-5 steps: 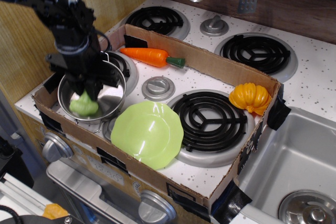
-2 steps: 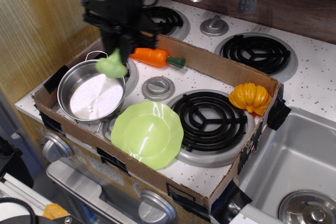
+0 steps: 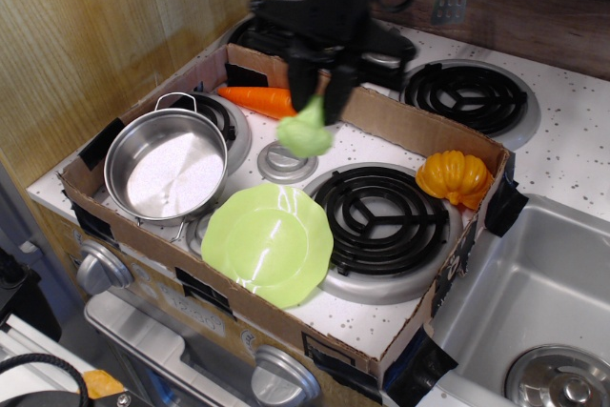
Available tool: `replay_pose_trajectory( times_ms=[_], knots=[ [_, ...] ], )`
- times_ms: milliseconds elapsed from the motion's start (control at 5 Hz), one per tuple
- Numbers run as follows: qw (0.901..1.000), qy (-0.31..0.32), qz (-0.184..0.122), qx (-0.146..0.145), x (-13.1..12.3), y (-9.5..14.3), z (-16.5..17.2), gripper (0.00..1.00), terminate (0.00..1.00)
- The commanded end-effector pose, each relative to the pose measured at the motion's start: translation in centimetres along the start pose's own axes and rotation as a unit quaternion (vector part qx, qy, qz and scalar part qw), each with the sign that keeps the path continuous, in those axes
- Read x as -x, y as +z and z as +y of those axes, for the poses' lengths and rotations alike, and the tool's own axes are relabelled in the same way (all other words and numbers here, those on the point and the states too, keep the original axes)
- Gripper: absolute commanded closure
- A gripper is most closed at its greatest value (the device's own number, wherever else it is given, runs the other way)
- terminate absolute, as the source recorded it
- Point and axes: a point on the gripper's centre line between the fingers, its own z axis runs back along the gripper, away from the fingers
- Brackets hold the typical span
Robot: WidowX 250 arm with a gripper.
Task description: Take broccoli out of pan
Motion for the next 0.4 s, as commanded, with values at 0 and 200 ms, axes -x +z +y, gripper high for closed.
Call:
replay_pose_trajectory(
  times_ms=[0,200],
  knots=[
    [0.9965,0.041,-0.061,0.041,-0.1,-1.0,-3.0,1.00,0.00],
    [0.9921,0.078,-0.073,0.065,1.7,-2.9,-4.9,1.00,0.00]
  ],
)
